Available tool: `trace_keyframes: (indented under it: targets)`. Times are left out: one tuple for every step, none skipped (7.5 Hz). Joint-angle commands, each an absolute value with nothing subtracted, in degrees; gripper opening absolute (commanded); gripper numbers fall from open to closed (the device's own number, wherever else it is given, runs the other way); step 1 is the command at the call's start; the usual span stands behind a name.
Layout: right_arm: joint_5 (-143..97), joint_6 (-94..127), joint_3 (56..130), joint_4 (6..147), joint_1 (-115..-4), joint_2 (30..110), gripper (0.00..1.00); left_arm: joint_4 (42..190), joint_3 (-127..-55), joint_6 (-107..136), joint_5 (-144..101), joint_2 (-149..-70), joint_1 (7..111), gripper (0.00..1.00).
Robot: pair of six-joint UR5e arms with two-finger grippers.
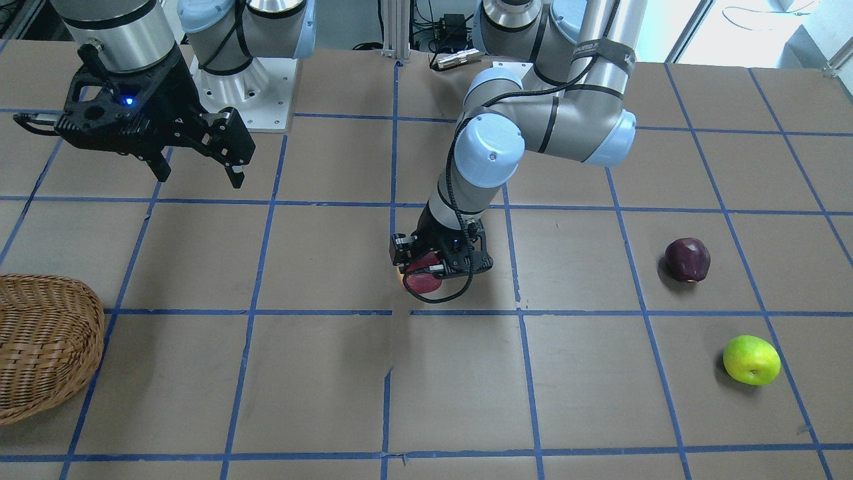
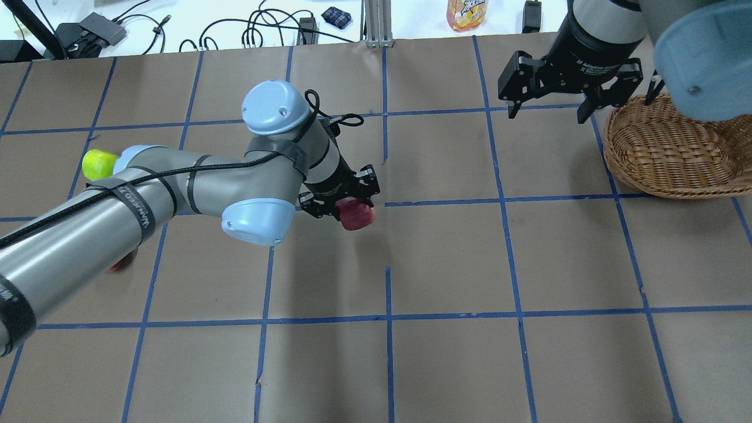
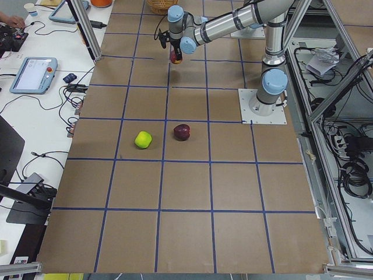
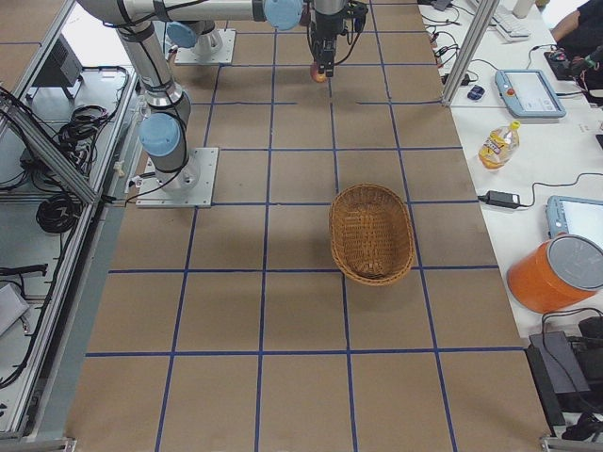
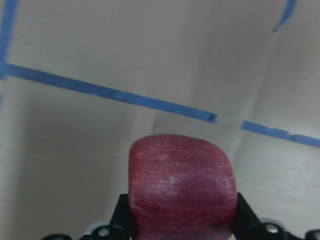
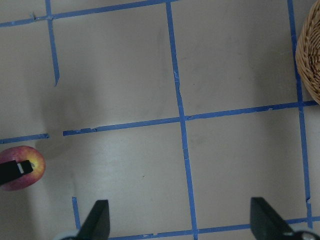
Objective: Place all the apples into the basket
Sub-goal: 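Carry the red apple to table center and release it while the right arm approaches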
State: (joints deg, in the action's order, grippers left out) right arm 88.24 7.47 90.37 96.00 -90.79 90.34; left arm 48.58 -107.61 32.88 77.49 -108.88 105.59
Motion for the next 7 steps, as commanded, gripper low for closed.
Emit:
trace_keyframes:
  targets:
    - [88.24, 7.47, 90.44, 96.06, -90.79, 90.35, 1.00, 43.08, -107.32, 35.95, 77.17, -112.75, 108.01, 0.37]
    - [88.24, 7.47, 90.44, 95.89, -90.79, 90.44, 1.00, 42.37, -107.40, 36.99, 77.52, -113.29, 108.45, 0.99]
    - [88.24, 7.47, 90.44, 95.89, -90.79, 90.35, 1.00, 41.58, -107.23, 35.87, 77.69, -113.12, 108.46, 1.00]
    - [88.16, 7.47, 90.44, 95.98, -90.79, 90.35, 1.00, 41.31, -106.27, 33.51, 77.87, -111.03, 107.50, 1.00]
    - [88.24, 7.56, 90.44, 95.98, -90.79, 90.35, 1.00, 45.92, -104.00, 25.74, 79.52, -108.31, 104.62, 1.00]
    - [88.16, 7.47, 90.44, 95.63, -90.79, 90.09, 1.00, 58.76, -100.76, 18.44, 81.54, -105.15, 100.07, 1.00]
    - [87.72, 7.73, 90.61, 95.89, -90.97, 89.39, 1.00, 68.46, -98.90, 9.15, 84.52, -102.59, 94.10, 1.00]
